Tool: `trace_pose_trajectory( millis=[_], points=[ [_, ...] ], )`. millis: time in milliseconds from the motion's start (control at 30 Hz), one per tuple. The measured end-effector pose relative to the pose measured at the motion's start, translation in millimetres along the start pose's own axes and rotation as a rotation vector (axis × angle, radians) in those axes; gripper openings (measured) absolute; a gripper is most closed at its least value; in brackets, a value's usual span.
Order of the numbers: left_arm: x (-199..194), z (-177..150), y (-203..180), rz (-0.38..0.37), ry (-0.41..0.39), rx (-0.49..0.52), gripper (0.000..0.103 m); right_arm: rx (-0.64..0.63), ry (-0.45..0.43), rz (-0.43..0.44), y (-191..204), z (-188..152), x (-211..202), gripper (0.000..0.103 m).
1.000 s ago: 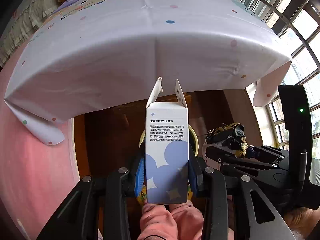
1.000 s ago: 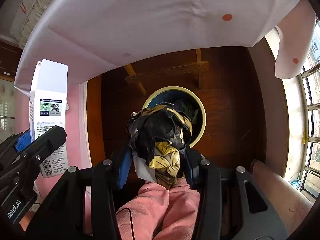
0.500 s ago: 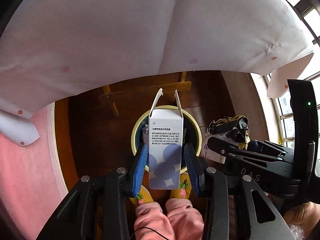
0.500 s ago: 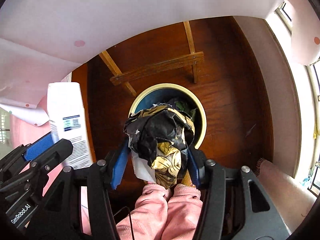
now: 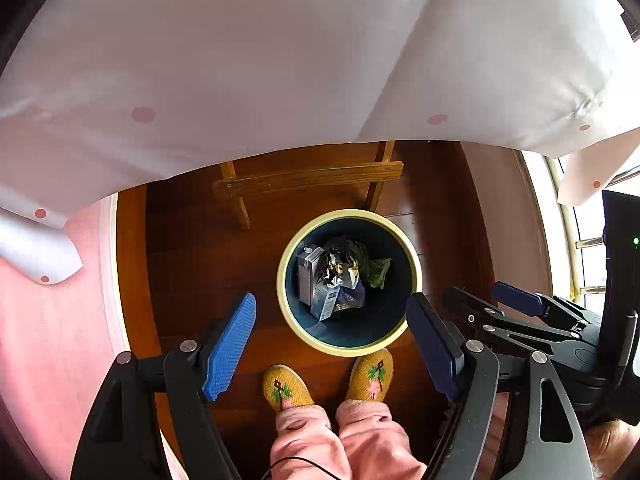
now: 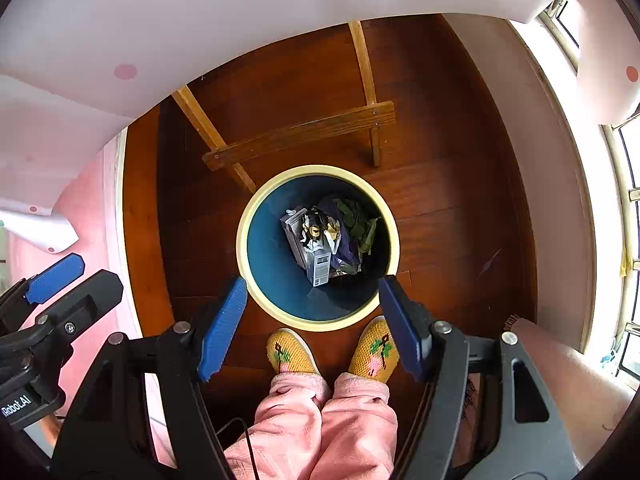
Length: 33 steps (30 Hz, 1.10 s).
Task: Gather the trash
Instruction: 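Raise both tools back toward the table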
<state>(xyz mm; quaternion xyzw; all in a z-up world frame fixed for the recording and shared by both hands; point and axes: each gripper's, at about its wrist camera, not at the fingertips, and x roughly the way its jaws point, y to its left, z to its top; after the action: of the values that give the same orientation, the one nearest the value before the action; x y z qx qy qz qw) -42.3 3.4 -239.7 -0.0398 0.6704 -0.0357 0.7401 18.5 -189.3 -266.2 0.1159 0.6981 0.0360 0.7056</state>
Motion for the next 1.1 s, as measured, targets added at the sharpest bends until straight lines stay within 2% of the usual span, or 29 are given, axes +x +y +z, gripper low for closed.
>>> trace_pose_trajectory(
  millis=[300,600,800,967,1100],
  points=[
    [-24,14,-1,0.008,-0.025,-0.019,0.079,-0.001,-0.008,-0.005,6,5,-13,0.066],
    [-75,24,2,-0.002,-0.06,-0.046,0.079,-0.026,-0.031,-0.023,18,10,-57,0.066],
    [-134,29,-4,0.003,-0.108,-0.023,0.079,-0.048,-0.069,-0.033,28,13,-112,0.066],
    [-201,32,-13,0.056,-0.189,0.026,0.079,-0.07,-0.11,-0.017,36,16,-165,0.066],
    [-256,38,-12,0.08,-0.261,0.016,0.079,-0.097,-0.149,0.002,42,20,-206,0.066]
  ],
)
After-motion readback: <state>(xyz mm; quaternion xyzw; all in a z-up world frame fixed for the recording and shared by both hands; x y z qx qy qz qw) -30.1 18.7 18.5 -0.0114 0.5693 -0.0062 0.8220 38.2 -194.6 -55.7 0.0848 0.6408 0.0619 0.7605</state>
